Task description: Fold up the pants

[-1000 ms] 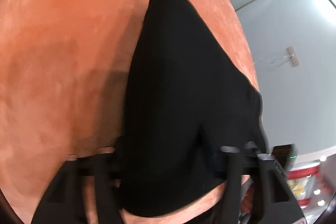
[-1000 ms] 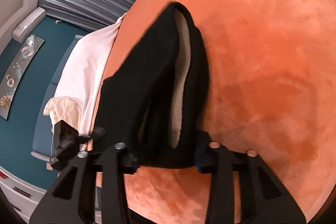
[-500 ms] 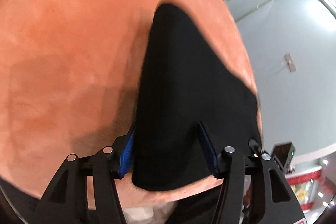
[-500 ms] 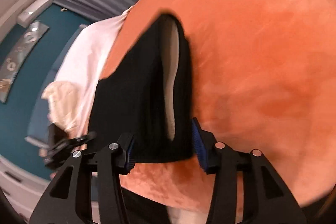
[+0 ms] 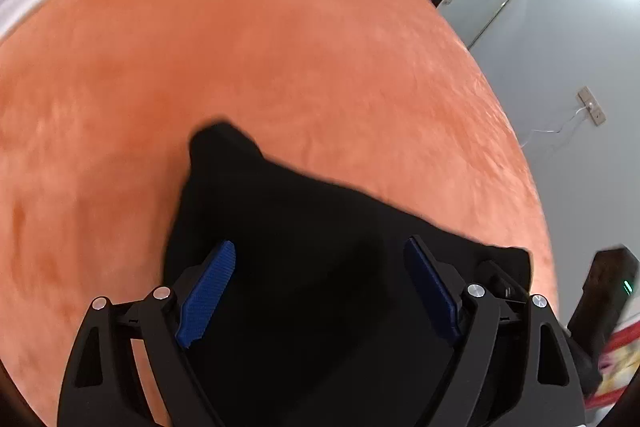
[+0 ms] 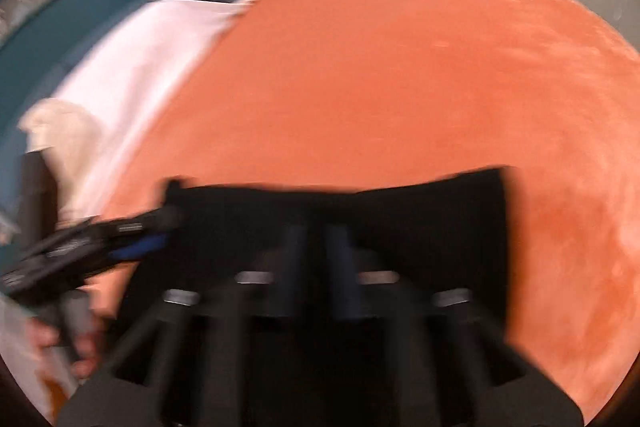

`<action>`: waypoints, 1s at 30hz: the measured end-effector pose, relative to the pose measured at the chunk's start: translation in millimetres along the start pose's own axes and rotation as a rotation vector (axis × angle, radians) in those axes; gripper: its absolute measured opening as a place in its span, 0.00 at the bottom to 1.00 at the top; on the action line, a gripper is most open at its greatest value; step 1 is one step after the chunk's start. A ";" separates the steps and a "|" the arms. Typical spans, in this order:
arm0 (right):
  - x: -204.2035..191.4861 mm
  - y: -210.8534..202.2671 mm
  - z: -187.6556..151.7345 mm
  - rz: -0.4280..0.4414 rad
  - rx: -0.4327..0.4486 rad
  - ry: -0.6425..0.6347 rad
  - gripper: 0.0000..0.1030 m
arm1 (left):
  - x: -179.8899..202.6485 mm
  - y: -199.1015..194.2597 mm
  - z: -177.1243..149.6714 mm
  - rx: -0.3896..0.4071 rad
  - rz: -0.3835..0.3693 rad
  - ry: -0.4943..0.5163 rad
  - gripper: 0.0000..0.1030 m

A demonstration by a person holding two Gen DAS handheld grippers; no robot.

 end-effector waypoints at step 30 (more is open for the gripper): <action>53.2 -107.4 -70.6 -0.100 0.095 0.092 0.42 | -50.1 -76.8 -73.9 0.043 0.346 0.099 0.85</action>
Point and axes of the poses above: each gripper's, at about its wrist camera, not at the fingertips, and y roughly the way its jaws point, x to its right, z to its top, the point moved 9 cm from there along y, roughly the way its jaws point, and after that the axes turned 2 degrees about z, right-handed, at the moved point
